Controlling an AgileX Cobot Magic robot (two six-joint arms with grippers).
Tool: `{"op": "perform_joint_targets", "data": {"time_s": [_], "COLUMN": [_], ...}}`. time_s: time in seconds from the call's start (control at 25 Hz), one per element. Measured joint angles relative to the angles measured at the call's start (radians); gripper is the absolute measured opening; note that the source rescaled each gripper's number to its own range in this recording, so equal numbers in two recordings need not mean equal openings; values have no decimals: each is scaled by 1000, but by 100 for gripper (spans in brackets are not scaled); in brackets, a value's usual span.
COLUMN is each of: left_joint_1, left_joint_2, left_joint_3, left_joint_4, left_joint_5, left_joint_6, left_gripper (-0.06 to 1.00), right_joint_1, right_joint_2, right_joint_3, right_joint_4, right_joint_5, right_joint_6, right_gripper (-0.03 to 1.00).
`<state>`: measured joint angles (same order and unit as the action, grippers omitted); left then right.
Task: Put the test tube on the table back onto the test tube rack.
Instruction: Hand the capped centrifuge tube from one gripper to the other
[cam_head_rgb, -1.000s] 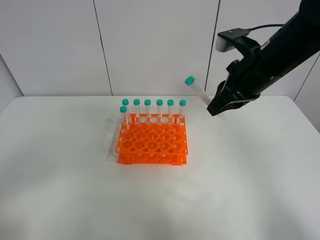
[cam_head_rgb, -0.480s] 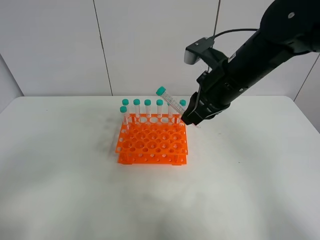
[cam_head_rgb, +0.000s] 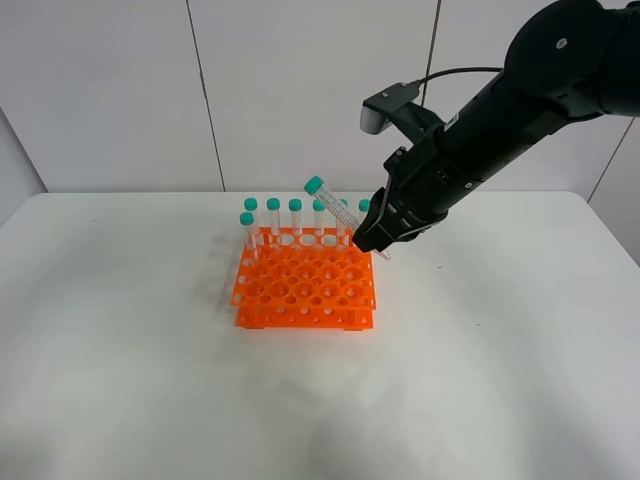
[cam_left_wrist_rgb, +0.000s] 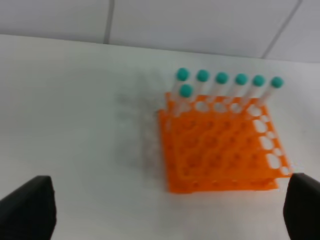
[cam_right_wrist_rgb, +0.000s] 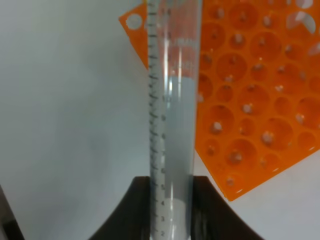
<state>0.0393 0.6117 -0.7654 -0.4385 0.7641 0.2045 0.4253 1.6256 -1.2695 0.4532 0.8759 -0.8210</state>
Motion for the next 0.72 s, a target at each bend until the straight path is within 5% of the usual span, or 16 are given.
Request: {"op": "perform_joint_targets", "data": {"time_s": [0.4, 0.72], "left_joint_1": [-12, -182], "left_joint_2": [584, 849], "left_joint_3": [-62, -66], "left_joint_4": [-757, -1230], "left_joint_5": [-25, -11], "left_joint_6": [626, 948], "left_gripper": [100, 100], "right_joint_1": [70, 73], "right_joint_2": [0, 0], "right_joint_3": [0, 0], "right_joint_4": [7, 11], "right_joint_5": [-46, -60], "right_joint_6": [-13, -13], "right_gripper": [2, 2]}}
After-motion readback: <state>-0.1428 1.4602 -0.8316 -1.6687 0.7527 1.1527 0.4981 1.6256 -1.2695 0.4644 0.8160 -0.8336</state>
